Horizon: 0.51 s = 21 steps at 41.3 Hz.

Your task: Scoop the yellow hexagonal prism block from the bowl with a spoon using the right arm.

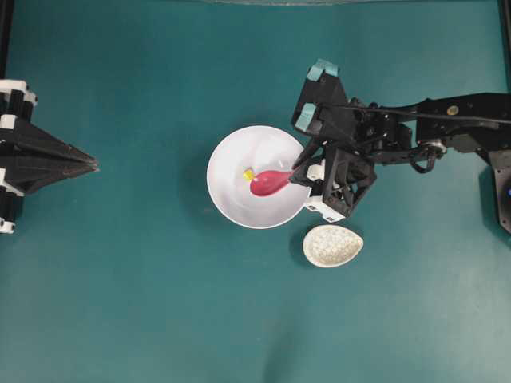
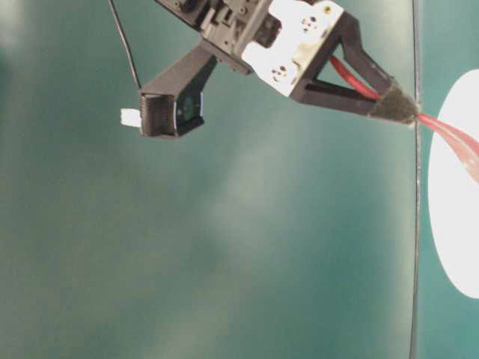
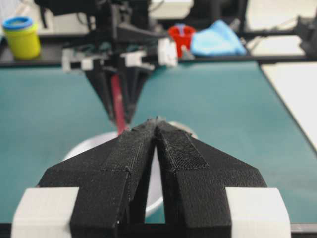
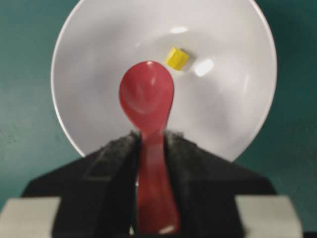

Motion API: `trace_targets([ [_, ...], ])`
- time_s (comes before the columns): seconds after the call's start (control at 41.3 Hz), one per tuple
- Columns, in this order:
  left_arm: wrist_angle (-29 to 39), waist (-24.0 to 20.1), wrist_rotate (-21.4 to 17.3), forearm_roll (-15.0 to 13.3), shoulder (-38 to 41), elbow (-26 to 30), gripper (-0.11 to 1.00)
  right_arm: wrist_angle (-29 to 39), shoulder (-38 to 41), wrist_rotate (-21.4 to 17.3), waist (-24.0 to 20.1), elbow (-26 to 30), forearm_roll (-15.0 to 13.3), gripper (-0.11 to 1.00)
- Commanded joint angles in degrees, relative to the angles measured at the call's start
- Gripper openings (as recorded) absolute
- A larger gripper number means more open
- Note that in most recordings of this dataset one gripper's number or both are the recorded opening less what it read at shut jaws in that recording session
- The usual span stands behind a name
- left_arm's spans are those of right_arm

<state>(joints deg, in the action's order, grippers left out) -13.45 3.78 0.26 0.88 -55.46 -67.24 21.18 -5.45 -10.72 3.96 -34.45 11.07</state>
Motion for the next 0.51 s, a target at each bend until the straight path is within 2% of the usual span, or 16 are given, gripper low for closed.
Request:
trace_targets([
  [0.0,-0.18,0.09,0.09,0.18,0.18,1.32,0.07,-0.09,-0.44,0.00,0.18,1.32,-0.09,0.24],
  [0.485,-0.18,0.09,0.09,0.09,0.18,1.41,0.07,-0.70,1.23,0.00,0.70,-0.35,-0.35,0.24],
])
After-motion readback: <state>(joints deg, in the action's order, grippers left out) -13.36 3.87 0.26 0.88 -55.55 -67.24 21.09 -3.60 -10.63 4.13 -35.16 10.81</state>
